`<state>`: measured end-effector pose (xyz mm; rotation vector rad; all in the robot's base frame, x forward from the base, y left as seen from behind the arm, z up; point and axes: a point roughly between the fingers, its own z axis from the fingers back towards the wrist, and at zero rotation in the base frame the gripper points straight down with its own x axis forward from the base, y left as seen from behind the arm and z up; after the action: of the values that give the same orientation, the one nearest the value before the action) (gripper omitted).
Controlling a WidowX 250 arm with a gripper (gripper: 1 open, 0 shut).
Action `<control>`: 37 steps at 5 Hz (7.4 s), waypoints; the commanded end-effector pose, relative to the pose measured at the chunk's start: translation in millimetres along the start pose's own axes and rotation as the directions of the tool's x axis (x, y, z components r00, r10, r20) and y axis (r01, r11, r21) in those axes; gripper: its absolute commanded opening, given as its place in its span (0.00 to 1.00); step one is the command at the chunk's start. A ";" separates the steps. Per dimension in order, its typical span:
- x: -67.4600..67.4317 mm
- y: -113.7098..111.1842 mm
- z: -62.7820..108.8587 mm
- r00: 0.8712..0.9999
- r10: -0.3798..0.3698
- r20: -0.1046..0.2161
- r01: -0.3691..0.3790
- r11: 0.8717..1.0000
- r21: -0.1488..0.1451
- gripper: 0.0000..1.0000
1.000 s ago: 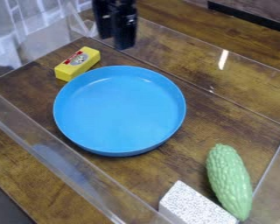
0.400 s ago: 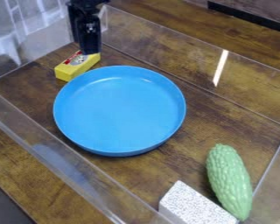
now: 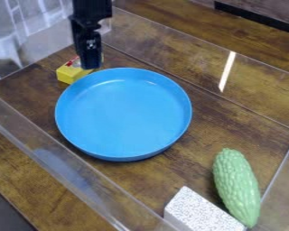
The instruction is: Put the yellow block in the blue tray
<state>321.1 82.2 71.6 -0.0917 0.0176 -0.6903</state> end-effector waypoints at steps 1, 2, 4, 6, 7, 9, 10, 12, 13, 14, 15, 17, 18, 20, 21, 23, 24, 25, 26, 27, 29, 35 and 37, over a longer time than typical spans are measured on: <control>-10.2 14.1 13.3 0.999 0.032 0.029 -0.033 0.999 0.031 1.00; -17.5 24.8 15.5 0.999 0.034 0.038 -0.036 0.999 0.036 1.00; -19.3 22.1 6.7 0.993 0.099 0.072 -0.103 0.993 0.063 1.00; -9.4 12.3 30.7 0.991 0.084 0.103 -0.095 0.990 0.105 1.00; -10.0 18.0 39.4 0.989 0.092 0.116 -0.106 0.987 0.124 1.00; -7.0 34.6 29.6 0.992 -0.043 0.117 0.025 0.989 0.146 1.00; -8.1 40.8 24.6 0.984 -0.137 0.118 0.119 0.982 0.149 1.00; -4.4 39.9 -2.0 0.974 -0.191 0.124 0.172 0.974 0.151 1.00; -3.9 38.5 -18.0 0.963 -0.241 0.121 0.221 0.962 0.158 1.00; -4.8 32.7 -28.7 0.948 -0.297 0.112 0.277 0.947 0.163 1.00; -1.7 33.5 -25.8 0.939 -0.330 0.100 0.312 0.937 0.159 1.00; 5.3 49.0 -40.9 0.924 -0.374 0.078 0.359 0.920 0.158 1.00; 10.3 53.8 -40.7 0.927 -0.367 0.075 0.352 0.923 0.156 1.00; 23.2 65.5 -44.4 0.946 -0.317 0.074 0.303 0.941 0.153 1.00; 32.6 73.4 -48.3 0.959 -0.274 0.075 0.260 0.954 0.151 1.00; 23.0 104.1 -65.0 0.970 -0.231 0.068 0.220 0.965 0.139 1.00; 23.4 116.3 -70.9 0.969 -0.238 0.064 0.228 0.965 0.131 1.00; 22.2 126.6 -73.3 0.966 -0.252 0.059 0.244 0.962 0.122 1.00; 18.1 125.9 -62.1 0.961 -0.271 0.048 0.263 0.956 0.127 1.00; 19.7 123.9 -51.0 0.959 -0.280 0.045 0.273 0.954 0.124 1.00; 0.4 153.5 -36.7 0.961 -0.274 0.034 0.267 0.952 0.147 1.00; 17.9 157.2 -40.6 0.786 -0.614 -0.068 0.614 0.766 0.189 1.00; 27.4 146.4 -37.2 0.800 -0.595 -0.073 0.597 0.780 0.186 1.00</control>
<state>421.1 182.6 16.1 0.0680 -0.0484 -1.3346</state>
